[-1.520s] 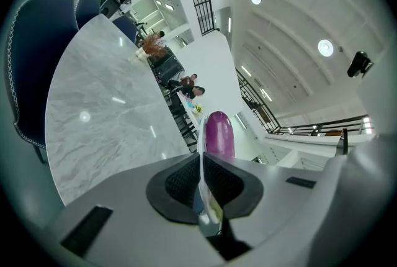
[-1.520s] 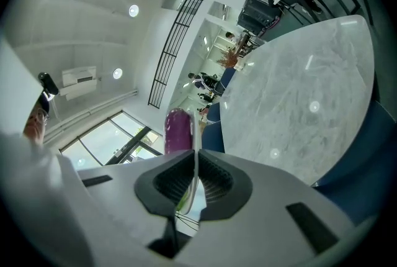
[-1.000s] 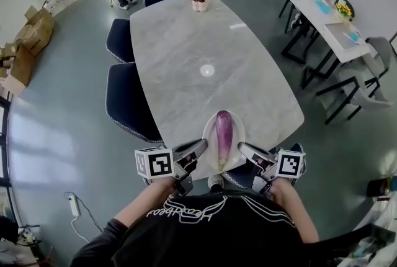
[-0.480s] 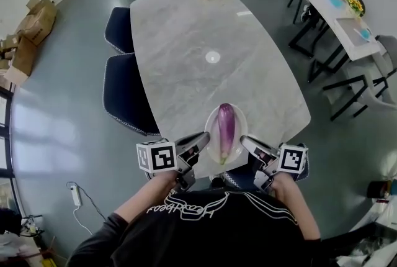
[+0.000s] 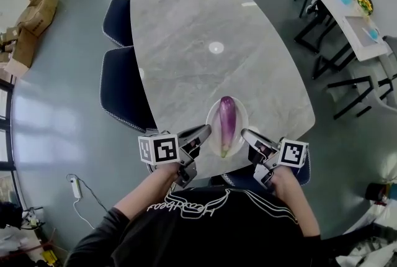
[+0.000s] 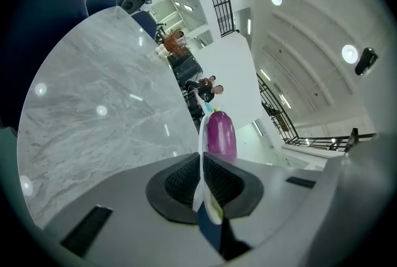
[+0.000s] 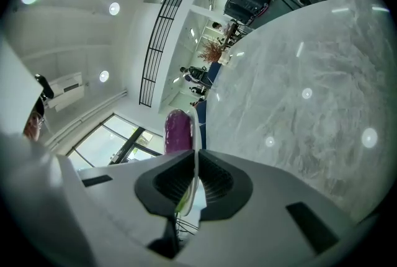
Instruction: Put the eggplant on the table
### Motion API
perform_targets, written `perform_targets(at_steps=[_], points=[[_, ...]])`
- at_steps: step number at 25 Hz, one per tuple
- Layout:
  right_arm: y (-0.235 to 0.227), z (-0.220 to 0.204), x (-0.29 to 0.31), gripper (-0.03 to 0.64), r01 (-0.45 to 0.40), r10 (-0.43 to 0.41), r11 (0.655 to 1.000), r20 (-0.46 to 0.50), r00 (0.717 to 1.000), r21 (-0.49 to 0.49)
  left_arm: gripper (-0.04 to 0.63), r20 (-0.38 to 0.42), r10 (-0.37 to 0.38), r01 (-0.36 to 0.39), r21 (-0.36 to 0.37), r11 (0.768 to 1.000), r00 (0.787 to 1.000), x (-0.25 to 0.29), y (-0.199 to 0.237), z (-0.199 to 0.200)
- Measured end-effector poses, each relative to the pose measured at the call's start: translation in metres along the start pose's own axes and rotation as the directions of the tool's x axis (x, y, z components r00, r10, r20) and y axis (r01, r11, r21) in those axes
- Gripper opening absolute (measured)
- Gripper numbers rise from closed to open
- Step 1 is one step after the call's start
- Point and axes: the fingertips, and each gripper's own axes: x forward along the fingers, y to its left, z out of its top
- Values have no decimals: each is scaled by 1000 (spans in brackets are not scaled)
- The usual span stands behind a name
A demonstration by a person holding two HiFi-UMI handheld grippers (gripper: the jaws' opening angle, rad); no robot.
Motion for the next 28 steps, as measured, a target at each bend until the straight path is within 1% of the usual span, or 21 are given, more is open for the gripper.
perform_targets(at_steps=[5, 10, 16, 18, 21, 28], points=[[-10, 7, 7, 20, 11, -11, 1000, 7, 1000, 12, 23, 6, 17, -17, -22, 1000, 1000, 9, 13, 4], [-33, 27, 15, 20, 35, -35, 999, 10, 999, 23, 23, 6, 43, -43, -56, 997, 999, 30, 30, 12], [-55, 40, 27, 20, 50, -51, 998, 6, 999, 44, 23, -1, 79, -78, -79, 994, 997, 48, 50, 19], [-68, 44, 31, 20, 86, -86, 996, 0, 996, 38, 24, -8, 94, -94, -84, 992, 996, 55, 59, 20], [-90, 46, 32, 20, 176, -175, 984, -13, 984, 41, 25, -14, 121, -122, -99, 988, 992, 64, 75, 21], [-119, 47, 43, 20, 269, -268, 963, -31, 963, 32, 25, -28, 174, -176, -121, 977, 984, 77, 103, 19]])
